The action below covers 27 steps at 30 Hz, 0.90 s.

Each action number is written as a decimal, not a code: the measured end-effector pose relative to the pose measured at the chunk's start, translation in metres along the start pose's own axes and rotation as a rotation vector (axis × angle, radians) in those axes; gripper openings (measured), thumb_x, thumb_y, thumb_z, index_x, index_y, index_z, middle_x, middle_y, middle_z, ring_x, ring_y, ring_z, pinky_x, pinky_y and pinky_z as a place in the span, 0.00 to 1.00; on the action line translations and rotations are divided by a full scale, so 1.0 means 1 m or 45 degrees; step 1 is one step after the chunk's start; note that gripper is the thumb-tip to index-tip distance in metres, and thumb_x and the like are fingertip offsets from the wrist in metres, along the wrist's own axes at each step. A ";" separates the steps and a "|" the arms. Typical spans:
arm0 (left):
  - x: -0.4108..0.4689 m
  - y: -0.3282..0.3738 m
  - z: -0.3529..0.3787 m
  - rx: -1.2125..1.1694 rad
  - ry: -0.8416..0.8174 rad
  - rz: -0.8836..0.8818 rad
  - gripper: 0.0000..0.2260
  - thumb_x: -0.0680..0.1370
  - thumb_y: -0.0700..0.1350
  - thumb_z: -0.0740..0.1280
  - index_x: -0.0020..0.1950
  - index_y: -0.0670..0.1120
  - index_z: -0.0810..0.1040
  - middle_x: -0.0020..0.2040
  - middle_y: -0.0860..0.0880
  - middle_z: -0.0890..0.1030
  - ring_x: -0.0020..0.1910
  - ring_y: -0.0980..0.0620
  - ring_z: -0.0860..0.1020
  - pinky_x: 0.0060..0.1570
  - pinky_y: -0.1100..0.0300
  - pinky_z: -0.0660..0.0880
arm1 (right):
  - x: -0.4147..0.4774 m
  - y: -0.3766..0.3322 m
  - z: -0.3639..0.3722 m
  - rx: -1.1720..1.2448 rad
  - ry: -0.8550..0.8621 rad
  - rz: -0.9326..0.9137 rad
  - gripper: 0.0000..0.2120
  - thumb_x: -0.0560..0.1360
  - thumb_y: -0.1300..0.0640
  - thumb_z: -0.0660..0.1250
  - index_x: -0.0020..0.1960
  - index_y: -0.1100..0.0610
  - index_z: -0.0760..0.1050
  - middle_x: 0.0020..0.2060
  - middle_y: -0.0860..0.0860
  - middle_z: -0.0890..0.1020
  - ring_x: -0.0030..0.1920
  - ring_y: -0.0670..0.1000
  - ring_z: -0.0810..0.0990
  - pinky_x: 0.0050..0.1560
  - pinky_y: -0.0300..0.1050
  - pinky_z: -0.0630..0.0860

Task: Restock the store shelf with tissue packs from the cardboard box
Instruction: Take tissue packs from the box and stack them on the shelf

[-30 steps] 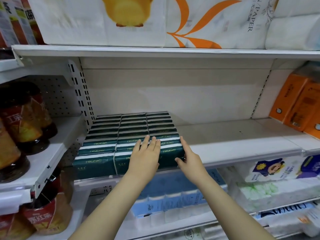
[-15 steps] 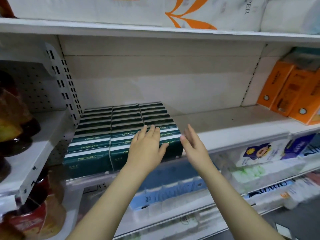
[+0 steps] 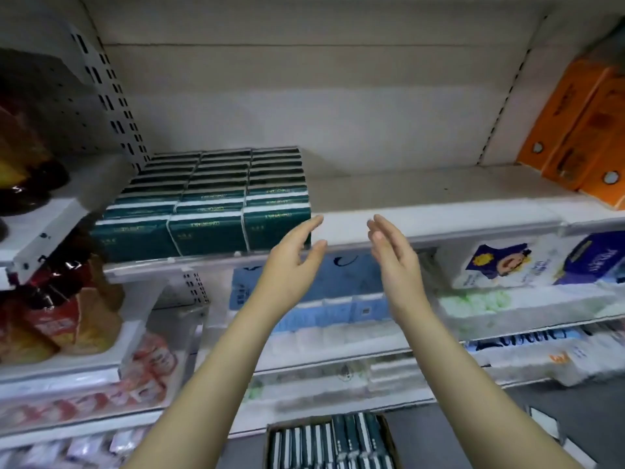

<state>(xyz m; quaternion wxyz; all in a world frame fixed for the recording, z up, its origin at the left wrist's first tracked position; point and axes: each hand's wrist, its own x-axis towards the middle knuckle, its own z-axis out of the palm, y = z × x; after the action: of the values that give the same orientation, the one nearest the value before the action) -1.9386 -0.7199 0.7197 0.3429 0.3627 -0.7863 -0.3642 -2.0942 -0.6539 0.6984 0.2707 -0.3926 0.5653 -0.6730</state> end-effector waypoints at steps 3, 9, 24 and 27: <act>-0.023 0.003 0.039 -0.107 0.027 -0.137 0.18 0.82 0.50 0.60 0.73 0.56 0.67 0.71 0.62 0.68 0.68 0.65 0.65 0.63 0.69 0.62 | -0.012 0.013 -0.042 0.014 -0.064 0.045 0.16 0.82 0.56 0.59 0.70 0.50 0.68 0.68 0.46 0.73 0.68 0.43 0.71 0.71 0.44 0.67; -0.077 -0.007 0.102 -0.137 0.012 -0.409 0.17 0.82 0.51 0.60 0.72 0.58 0.68 0.70 0.60 0.69 0.69 0.60 0.67 0.70 0.58 0.64 | -0.047 0.049 -0.105 -0.030 -0.142 0.225 0.15 0.82 0.56 0.60 0.68 0.51 0.72 0.66 0.47 0.76 0.66 0.42 0.73 0.70 0.46 0.69; -0.191 -0.126 0.152 -0.226 -0.109 -0.992 0.18 0.82 0.47 0.61 0.72 0.48 0.68 0.68 0.54 0.70 0.67 0.57 0.68 0.66 0.63 0.64 | -0.140 0.193 -0.118 -0.377 -0.431 0.775 0.16 0.82 0.56 0.61 0.68 0.54 0.74 0.64 0.45 0.76 0.62 0.41 0.73 0.56 0.26 0.66; -0.219 -0.171 0.169 -0.276 -0.135 -1.158 0.18 0.82 0.47 0.61 0.72 0.49 0.68 0.70 0.52 0.70 0.69 0.53 0.69 0.69 0.57 0.65 | -0.161 0.244 -0.115 -0.449 -0.467 0.939 0.18 0.81 0.55 0.62 0.70 0.54 0.72 0.65 0.45 0.74 0.66 0.44 0.71 0.64 0.37 0.65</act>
<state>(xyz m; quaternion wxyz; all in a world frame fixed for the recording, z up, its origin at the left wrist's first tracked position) -1.9092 -0.5665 0.4344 0.1439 0.6134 -0.5214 -0.5755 -2.1216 -0.5128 0.4189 0.5173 -0.3180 0.7161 -0.3441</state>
